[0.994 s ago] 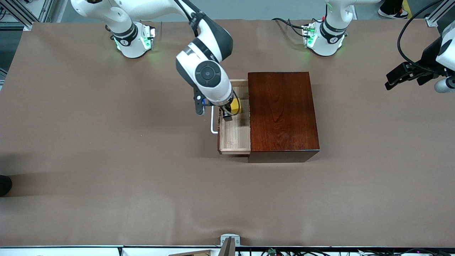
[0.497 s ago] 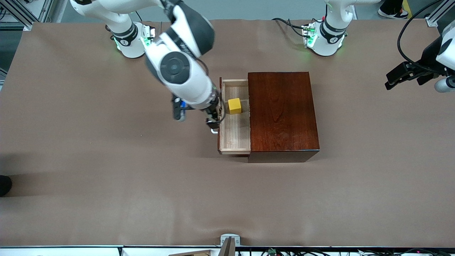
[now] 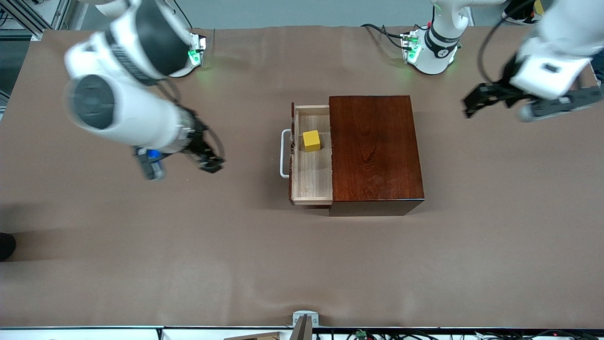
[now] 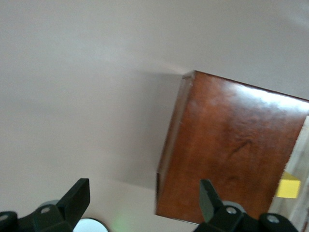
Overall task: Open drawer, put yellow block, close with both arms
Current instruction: 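Withdraw the right gripper while the left gripper reaches toward the drawer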
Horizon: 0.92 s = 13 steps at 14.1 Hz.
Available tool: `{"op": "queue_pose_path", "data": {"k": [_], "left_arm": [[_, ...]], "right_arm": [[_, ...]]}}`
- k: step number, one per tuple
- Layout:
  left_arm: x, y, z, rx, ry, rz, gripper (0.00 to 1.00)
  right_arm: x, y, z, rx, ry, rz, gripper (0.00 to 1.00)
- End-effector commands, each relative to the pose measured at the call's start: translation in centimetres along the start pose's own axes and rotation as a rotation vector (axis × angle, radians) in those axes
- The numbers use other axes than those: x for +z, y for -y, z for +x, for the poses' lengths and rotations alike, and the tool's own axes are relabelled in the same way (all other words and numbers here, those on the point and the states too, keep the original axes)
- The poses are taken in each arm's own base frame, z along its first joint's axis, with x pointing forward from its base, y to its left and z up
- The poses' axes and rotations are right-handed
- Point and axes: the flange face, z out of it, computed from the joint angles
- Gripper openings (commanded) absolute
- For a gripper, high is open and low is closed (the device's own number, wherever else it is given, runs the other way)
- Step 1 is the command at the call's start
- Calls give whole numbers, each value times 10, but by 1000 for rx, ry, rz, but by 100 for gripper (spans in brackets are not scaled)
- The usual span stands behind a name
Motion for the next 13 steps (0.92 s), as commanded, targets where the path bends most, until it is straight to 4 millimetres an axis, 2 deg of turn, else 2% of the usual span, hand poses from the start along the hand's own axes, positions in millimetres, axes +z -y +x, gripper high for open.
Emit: {"op": "queue_pose_path", "data": {"k": [1,3,4,6,7,10,13], "left_arm": [[5,-61,2,-88,41,-50,100],[15,-105,-5,-146,73,-74,100],[23,-130,-17,-157,88,-70,100],[37,-178,-45,-215,87,-86,100],[36,-198,-59,-249,74,-119,100],[75,-266,-98,-325,88,-136,100],[121,-330,-131,-415,39,-175,100]], "right_arm": [[-32,-30,30,-155,6,13,100],[-46,-48,71,-205,26,11,100],[-54,-59,81,-261,30,13,100],[-66,-80,89,-382,35,-22,100],[-72,-92,100,-426,21,-41,100],[-104,-135,117,-717,-11,-56,100],[-115,-159,129,-908,-36,-84,100]]}}
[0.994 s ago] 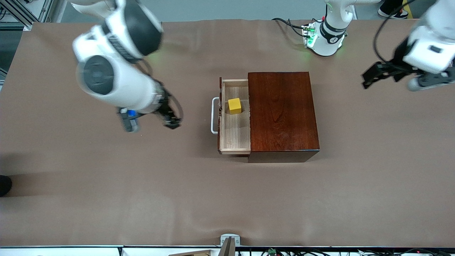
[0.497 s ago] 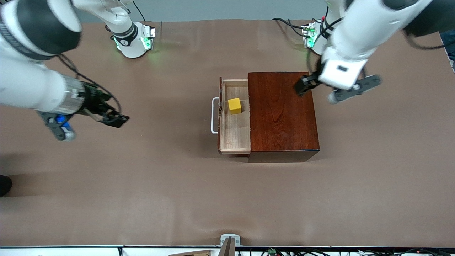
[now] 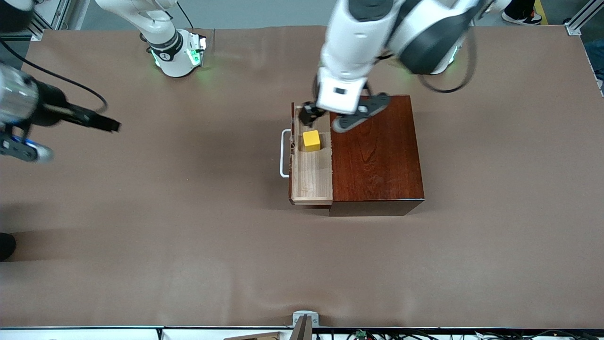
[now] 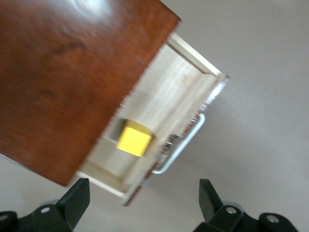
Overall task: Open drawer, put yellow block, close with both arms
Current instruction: 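Withdraw the right gripper while the left gripper reaches toward the drawer, then lower the left gripper to the drawer front beside the handle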
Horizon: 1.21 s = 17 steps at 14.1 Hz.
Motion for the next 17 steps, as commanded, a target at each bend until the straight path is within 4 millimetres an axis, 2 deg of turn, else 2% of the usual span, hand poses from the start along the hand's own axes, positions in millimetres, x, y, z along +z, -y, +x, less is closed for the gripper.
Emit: {"op": "queue_pose_path", "data": {"k": [1,3,5,6,8,11,12,14,17], "left_arm": [[45,-38,-31,-60,-46,-47,100],[77,-61,-60,-131,-85,-114,100],[113,-76,-93,-148,-140,-177,100],[129,-81,-101,-157,-155,-195,100],[163,-88,-103,-202,-151,-226,100],[220,-90,-105,-267,-195,-252,100],[229,-89,-107,-288,-233,-258,100],[248,-87,-101,-355,-253,-256,100],[266,-80,-99,-421,-264,-209,100]], "right_arm": [[-2,-18,-12,-178,-19,-13,100],[3,-35,-14,-248,-48,-5,100],[7,-29,-26,-290,-80,-16,100],[12,-33,-31,-288,-101,-31,100],[24,-52,-43,-344,-156,-25,100],[21,-58,-46,-402,-166,-41,100],[11,-63,-44,-399,-202,-49,100],[-3,-59,-46,-402,-234,-83,100],[-4,-58,-44,-393,-241,-75,100]]}}
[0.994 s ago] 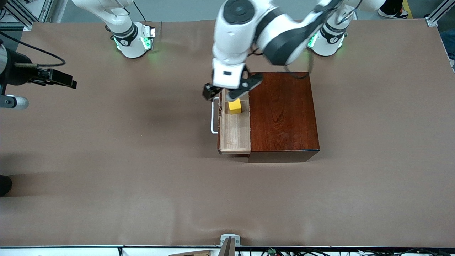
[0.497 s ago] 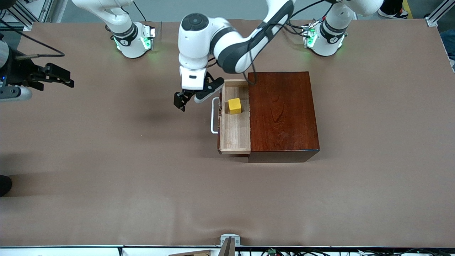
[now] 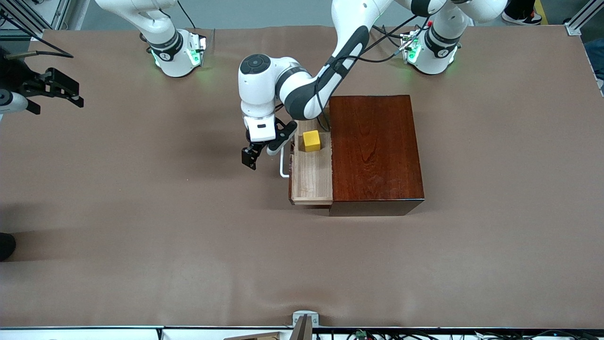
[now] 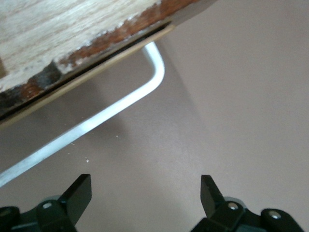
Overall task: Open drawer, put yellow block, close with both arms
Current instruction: 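Lower the left gripper to the drawer front beside the handle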
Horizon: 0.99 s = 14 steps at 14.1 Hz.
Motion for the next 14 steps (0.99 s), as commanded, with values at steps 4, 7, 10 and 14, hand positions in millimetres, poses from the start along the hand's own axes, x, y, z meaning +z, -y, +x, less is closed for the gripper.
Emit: {"op": "queue_pose_path", "data": {"k": [4,7,10,14], "left_arm": [[14,1,13,-65,-69,59,100],[18,-1,33,-61,-71,120,100],[19,-1,38,-61,-84,134,100],[22,3,43,-37,-107,168,100]], "right_arm": [[-3,-5,2,5,-10,-13,100],[-4,1,3,-9,-9,-28,100],[-2,-5,4,6,-8,-13,100],[-1,-2,5,0,-8,-12,100]]}}
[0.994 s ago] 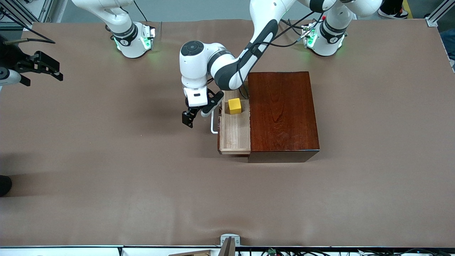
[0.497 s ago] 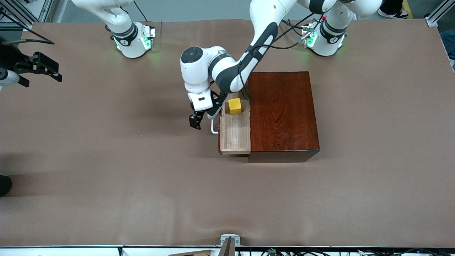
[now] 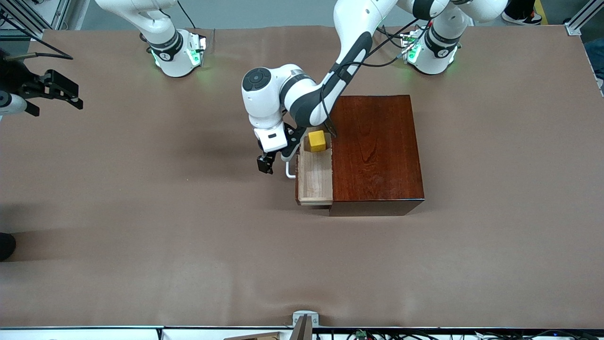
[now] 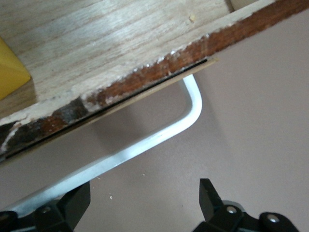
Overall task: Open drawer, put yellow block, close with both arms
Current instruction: 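Push the drawer shut into the box with the left gripper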
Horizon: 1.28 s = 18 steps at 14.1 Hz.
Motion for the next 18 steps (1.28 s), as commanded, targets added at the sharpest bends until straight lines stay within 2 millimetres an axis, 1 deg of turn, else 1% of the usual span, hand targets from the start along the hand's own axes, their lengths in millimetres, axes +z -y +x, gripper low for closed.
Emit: {"op": "queue_pose_path", "data": {"k": [1,3,4,5,6,7,8,10,11,12,15,16,18], "left_arm": [[5,-1,14,27,-49,54,100],[6,0,22,21,-71,87,100],[-1,-2,25,17,-68,86,100],[0,-4,36,1,-78,103,100],[-6,-5,40,-3,-82,114,100],[-6,-3,42,-6,-89,132,100],[-4,-5,48,-15,-93,140,100],[0,-5,52,-22,-96,146,100],[5,-4,57,-40,-98,160,100],[3,-5,64,-60,-97,170,100],[8,-2,71,-77,-119,212,100],[12,-2,76,-86,-121,221,100],[13,-4,81,-98,-112,226,100]], "right_arm": [[-4,0,2,-3,-5,-10,100],[-4,2,2,-6,-5,-10,100],[-4,2,2,-6,-5,-10,100],[-4,2,2,-6,-5,-10,100],[-4,2,2,-5,-5,-10,100],[-4,2,2,-6,-5,-10,100],[-3,2,2,-5,-4,-10,100],[-2,3,2,-6,0,-10,100],[-2,3,2,-6,1,-10,100],[-2,2,2,-4,0,-10,100],[-2,2,2,-4,0,-10,100],[-2,2,2,-4,0,-10,100],[-2,2,2,-4,0,-10,100]]}}
